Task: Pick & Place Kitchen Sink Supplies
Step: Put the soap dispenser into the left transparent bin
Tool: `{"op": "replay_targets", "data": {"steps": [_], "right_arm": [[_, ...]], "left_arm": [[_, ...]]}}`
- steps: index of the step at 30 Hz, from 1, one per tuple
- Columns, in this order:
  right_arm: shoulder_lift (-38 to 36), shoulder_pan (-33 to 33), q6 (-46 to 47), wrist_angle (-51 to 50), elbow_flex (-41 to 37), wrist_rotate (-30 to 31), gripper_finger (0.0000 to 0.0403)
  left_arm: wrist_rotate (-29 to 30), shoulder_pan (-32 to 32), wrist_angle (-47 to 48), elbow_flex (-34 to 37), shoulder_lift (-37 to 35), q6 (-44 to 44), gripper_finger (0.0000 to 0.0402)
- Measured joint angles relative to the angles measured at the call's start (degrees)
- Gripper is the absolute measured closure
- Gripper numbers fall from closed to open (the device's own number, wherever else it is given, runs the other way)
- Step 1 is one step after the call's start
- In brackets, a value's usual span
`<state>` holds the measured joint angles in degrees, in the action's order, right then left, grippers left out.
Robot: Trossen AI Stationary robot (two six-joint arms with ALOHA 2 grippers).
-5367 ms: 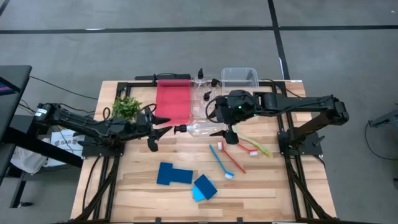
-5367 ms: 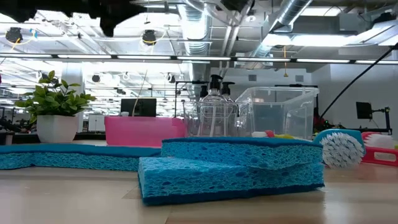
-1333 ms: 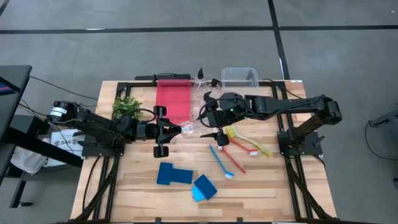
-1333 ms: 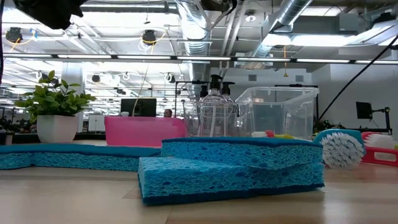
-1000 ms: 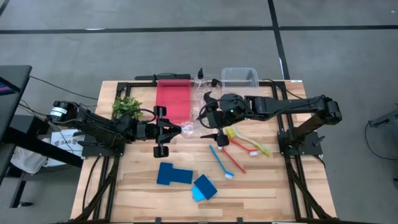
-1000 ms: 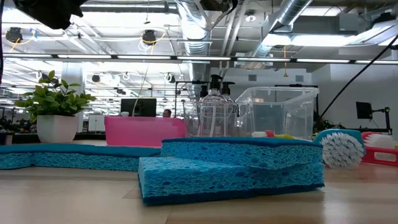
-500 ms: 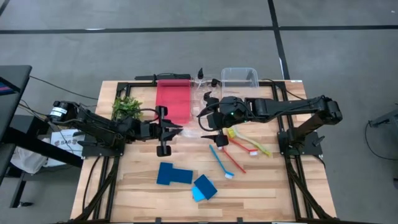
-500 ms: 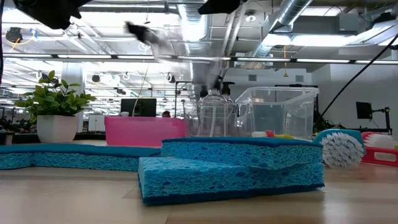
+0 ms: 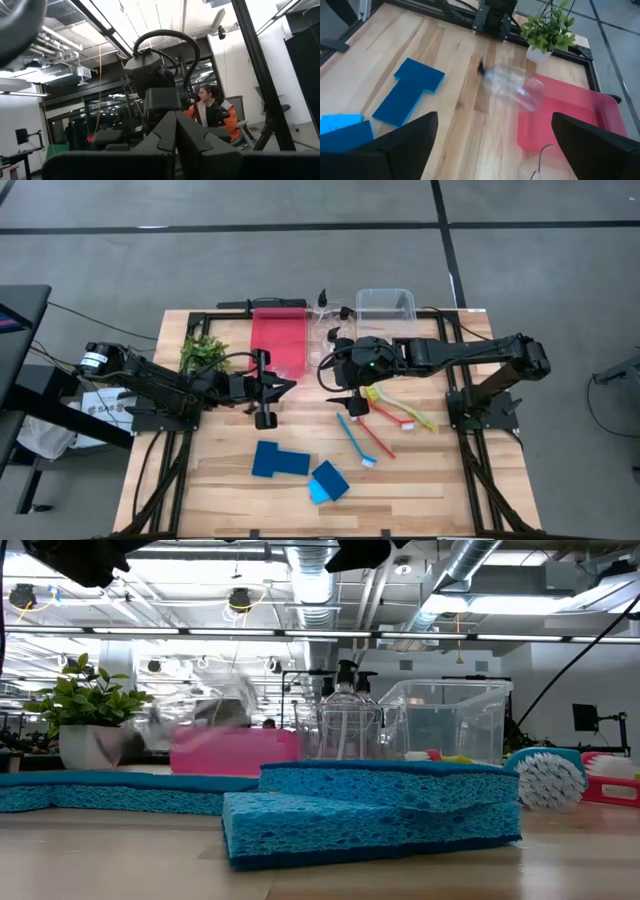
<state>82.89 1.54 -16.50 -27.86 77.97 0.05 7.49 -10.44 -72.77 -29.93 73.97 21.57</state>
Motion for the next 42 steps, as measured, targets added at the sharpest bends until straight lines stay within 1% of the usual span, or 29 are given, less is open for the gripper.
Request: {"op": "replay_targets", "data": {"steps": [11,14,18,23,26,28,31,33,36,39,42], "right_arm": [[0.0,0.0,0.0,-0.4,0.0,0.0,0.0019],[0.0,0.0,0.0,-0.5,0.0,0.0,0.0018],[0.0,0.0,0.0,-0.5,0.0,0.0,0.0019],[0.0,0.0,0.2,-0.8,0.0,0.0,0.0017],[0.0,0.0,1.4,-1.8,0.0,0.0,0.0017],[0.0,0.0,1.9,-3.1,0.0,-0.1,0.0019],[0.0,0.0,3.9,-5.7,0.0,-2.6,0.0020],[0.0,0.0,4.9,-7.3,-0.1,-5.4,0.0021],[0.0,0.4,5.5,-8.0,-0.7,-9.3,0.0021],[0.0,1.1,5.8,-5.6,-3.2,-10.5,0.0021],[0.0,1.5,7.9,-2.6,-5.7,-10.5,0.0021]], "left_arm": [[0.0,-0.3,0.9,0.0,0.0,0.3,0.0382],[-0.2,-0.5,1.8,0.0,0.0,0.5,0.0372],[0.0,-0.4,3.0,0.0,0.0,0.6,0.0342],[2.0,-0.5,4.6,0.0,0.0,0.7,0.0283],[6.0,-0.8,7.8,0.0,-0.8,-0.9,0.0249],[11.7,-1.7,11.1,0.0,-2.8,-1.9,0.0232],[20.1,-3.6,20.7,0.0,-8.1,-2.3,0.0219],[24.7,-5.5,27.9,0.0,-12.0,-2.9,0.0218],[30.0,-8.7,37.5,0.0,-17.4,-7.4,0.0225],[33.0,-10.9,44.2,0.0,-21.2,-14.6,0.0234],[35.1,-11.7,49.9,0.0,-22.8,-20.3,0.0242]]}}
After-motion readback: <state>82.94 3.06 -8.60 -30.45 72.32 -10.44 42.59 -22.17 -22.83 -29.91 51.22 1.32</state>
